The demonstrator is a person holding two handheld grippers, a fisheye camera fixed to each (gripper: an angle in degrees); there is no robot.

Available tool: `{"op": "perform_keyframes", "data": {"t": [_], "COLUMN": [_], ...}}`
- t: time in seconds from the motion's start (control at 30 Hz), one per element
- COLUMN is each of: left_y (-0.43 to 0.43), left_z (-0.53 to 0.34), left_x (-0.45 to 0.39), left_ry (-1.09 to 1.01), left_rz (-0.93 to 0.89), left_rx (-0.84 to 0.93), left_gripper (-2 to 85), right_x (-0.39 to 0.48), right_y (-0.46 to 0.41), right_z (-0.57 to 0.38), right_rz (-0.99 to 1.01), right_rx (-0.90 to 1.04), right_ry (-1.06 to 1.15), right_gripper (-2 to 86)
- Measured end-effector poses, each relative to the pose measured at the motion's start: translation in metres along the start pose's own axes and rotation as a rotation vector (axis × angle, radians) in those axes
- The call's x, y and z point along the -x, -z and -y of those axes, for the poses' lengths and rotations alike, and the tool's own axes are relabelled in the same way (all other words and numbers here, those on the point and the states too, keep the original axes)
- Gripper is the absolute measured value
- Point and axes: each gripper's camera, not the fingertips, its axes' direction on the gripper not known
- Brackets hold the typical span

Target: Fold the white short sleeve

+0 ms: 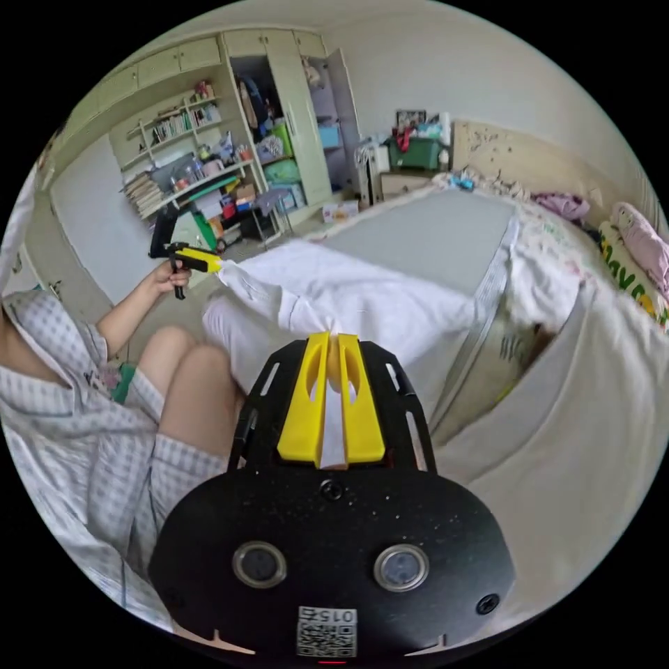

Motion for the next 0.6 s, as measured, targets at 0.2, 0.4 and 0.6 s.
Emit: {"op": "perform_keyframes", "data": {"t": [0.2, 0.4, 0.6], "left_y": [-0.018, -0.003, 0.048], "left_z": [-0.088, -0.111, -0.14], "left_x": [-0.057, -0.126, -0.221], "left_ry": [0.17, 0.239, 0.298], "left_rz": [0.052, 0.171, 0.341], "left_rx": [0.129, 0.111, -0.048], "left_gripper": [1.6, 6.4, 7.0], "right_x": [0.027, 0.059, 0.08], "right_y": [-0.034, -0.029, -0.057], "right_z": [-0.104, -0.127, -0.163], "right_rz": [-0.034, -0.118, -0.028], "right_rx": [0.09, 0.001, -0.024], "right_ry": [-0.155, -0.079, -0.011], "right_gripper": [4.3, 5.9, 6.4]}}
